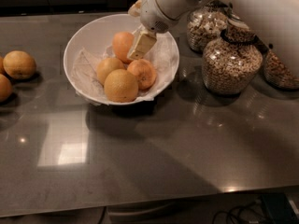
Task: Pick orange from white bowl
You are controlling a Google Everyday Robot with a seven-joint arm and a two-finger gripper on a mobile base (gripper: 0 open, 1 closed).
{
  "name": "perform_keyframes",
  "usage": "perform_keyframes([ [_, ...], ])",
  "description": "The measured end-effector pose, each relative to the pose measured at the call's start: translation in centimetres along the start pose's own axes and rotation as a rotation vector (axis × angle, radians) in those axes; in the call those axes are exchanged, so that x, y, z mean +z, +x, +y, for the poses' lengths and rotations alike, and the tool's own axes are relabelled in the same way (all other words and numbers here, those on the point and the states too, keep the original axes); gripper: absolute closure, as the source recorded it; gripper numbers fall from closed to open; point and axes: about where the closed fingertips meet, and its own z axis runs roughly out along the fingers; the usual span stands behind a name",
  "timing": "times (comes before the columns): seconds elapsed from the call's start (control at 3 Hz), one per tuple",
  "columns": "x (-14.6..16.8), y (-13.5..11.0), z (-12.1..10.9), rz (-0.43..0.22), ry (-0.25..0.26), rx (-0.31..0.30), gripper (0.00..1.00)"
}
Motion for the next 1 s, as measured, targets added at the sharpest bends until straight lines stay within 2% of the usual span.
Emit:
perform_keyframes([
  [0.33,0.9,0.2,-0.1,-0.004,-0.016,0.006,0.37],
  [1.0,2.1,0.5,-0.1,-0.008,-0.044,0.02,0.37],
])
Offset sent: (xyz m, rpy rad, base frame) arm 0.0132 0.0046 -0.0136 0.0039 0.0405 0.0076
